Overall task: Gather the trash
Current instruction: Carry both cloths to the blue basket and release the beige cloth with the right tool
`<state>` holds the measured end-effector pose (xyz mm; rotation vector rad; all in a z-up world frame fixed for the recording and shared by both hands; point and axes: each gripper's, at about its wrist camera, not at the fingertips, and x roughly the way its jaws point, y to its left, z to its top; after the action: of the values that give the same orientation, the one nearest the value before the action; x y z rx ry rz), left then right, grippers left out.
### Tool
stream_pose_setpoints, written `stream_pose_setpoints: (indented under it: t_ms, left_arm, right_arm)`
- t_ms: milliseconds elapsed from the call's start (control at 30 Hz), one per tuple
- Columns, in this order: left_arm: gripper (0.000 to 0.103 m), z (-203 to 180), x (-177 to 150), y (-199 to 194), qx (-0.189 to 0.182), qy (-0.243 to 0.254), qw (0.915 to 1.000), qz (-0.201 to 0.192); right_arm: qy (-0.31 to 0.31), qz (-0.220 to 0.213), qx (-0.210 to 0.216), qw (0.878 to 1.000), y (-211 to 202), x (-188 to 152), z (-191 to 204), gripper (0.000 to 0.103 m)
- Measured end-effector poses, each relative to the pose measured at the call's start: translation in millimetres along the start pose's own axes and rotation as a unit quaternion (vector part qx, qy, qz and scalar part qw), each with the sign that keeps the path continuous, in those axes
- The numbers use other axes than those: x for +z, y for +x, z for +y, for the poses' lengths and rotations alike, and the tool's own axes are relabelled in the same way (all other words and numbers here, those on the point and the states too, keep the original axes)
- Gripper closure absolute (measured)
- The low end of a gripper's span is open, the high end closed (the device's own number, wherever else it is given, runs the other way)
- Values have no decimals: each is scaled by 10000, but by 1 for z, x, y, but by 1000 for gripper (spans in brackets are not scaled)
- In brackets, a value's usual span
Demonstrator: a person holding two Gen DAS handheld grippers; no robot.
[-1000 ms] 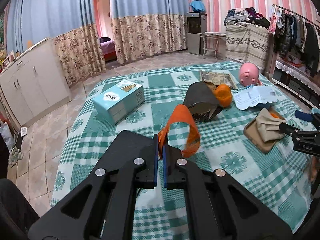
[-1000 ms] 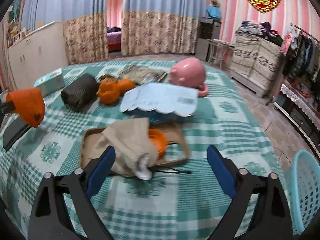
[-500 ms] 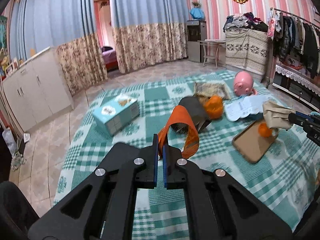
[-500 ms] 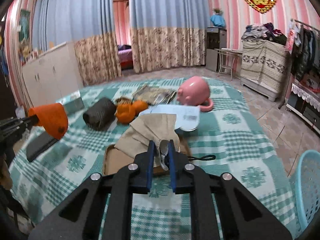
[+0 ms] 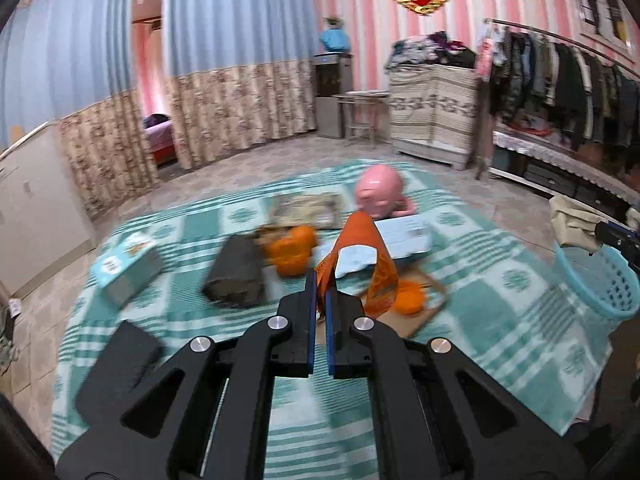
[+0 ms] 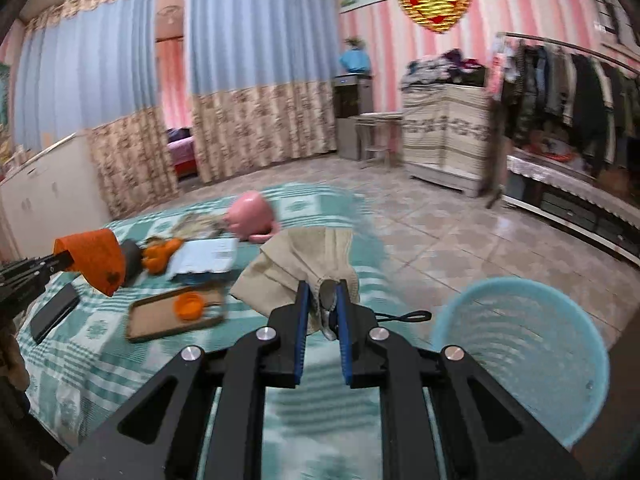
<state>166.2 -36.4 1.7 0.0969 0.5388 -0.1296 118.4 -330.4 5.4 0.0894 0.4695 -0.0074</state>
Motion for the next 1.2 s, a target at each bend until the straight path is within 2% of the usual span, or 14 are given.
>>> stream_pose_setpoints:
  t_ms: [200, 300, 400, 633, 833, 1033, 1100, 1133, 1167, 1200]
  left_arm:
    - [101, -71, 17, 6, -566, 333, 9977, -152]
    - [101, -109, 22, 9, -904, 473, 9946, -177]
    - [101, -150, 23, 14, -1215, 670, 9902, -169]
    - [101, -239, 15, 28, -1851, 1148, 9760, -69]
    - [101, -287, 16, 52, -2268, 1156, 9670, 94]
    - [100, -327, 11, 72, -2443, 1297, 9606, 273]
    - [86, -334, 11, 76, -2477, 1290, 9596, 349]
    - [69, -334, 12, 78, -2502, 1257, 9593, 381]
    - [59, -334, 13, 78, -2512, 1182, 9600, 360]
    - [43, -333, 14, 77, -2495, 1144, 9610, 326]
  right_arm:
    - [388, -23, -719, 9967, -24, -5, -71, 89]
    - [440, 1, -1122, 9927, -34, -11, -100, 89]
    - [537, 53, -1330, 9896, -39, -16, -125, 89]
    - [719, 164, -1546, 9852, -40, -26, -162, 89]
    - [876, 209, -1701, 9813, -36, -31, -183, 89]
    - [1074, 267, -1828, 9769, -36, -38, -201, 89]
    - [1094, 282, -1851, 9762, -35, -38, -203, 89]
    - [1099, 295, -1865, 9759, -34, -38, -202, 89]
    - [1105, 298, -1871, 9756, -34, -38, -202, 89]
    - [1111, 300, -1872, 9756, -33, -39, -202, 89]
